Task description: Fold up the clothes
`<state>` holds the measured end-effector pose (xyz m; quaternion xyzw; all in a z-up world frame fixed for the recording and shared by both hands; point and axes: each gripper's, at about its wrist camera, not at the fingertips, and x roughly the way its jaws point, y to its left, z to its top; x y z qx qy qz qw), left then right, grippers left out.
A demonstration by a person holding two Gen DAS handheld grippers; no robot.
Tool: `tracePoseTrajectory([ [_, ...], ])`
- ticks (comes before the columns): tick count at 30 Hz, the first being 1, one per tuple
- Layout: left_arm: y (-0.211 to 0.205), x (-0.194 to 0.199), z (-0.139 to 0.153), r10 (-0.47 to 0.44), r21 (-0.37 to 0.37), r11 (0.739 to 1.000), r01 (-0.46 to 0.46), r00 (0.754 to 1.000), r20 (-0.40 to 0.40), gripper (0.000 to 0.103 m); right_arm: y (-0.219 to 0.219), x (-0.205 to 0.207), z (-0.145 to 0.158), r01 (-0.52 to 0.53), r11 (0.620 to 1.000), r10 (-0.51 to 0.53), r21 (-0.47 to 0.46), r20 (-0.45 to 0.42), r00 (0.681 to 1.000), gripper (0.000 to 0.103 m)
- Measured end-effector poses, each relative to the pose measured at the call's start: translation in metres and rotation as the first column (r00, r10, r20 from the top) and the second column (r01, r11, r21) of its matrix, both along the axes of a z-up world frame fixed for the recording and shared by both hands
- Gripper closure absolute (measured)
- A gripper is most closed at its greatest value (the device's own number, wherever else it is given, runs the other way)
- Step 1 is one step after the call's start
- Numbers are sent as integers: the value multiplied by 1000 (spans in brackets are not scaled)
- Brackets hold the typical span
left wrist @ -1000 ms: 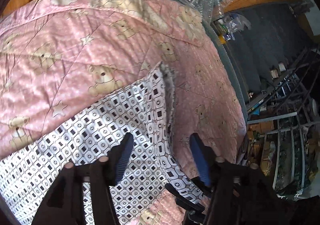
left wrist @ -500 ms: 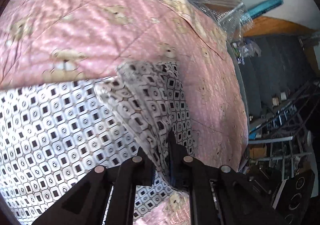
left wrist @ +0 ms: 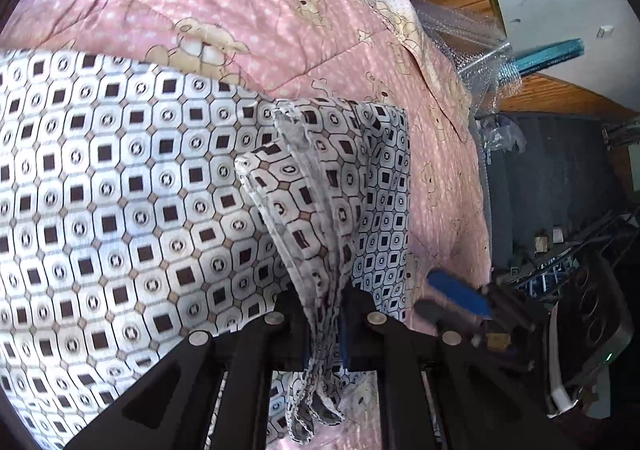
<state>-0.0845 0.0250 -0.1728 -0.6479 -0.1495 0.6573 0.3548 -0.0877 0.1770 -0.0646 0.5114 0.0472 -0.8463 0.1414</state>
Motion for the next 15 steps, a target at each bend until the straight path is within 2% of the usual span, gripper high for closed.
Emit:
tracePoseTrajectory([
  [3,4,4,-5,-3,-33,999,2,1000,-28,93,-2,-39,-52,25,999,-30,36,144,989,76],
  [4,1,1,-6,9,-25,1000,-9,1000,-3,92,-3,-46,-57,18,1000,-21,20,139,990,72],
  [6,-3,-6,2,25,-23,999,-24,1000,2,77,-5,-52,-61,30,999,-32,15,131,991,73],
  [8,-10,-15,17,57,0,998,-57,998,-34,54,-4,-45,-55,48,997,-44,-56,72,996,73],
  [9,-13,-22,20,86,19,996,-85,995,-42,51,-5,-42,-56,52,994,-46,-93,61,997,73],
  [11,-16,-38,16,126,28,992,-125,991,-41,49,-10,-43,-80,70,991,-60,-113,95,994,73],
  [13,-20,-50,6,177,66,983,-174,983,-42,49,-21,-43,-111,58,995,-50,-80,95,994,74],
  [14,-23,-54,2,204,87,976,-200,978,-41,49,-27,-43,-125,51,997,-45,-63,96,994,69],
  [15,-27,-57,-3,231,101,969,-226,972,-38,51,-33,-42,-129,44,998,-40,-39,105,994,70],
])
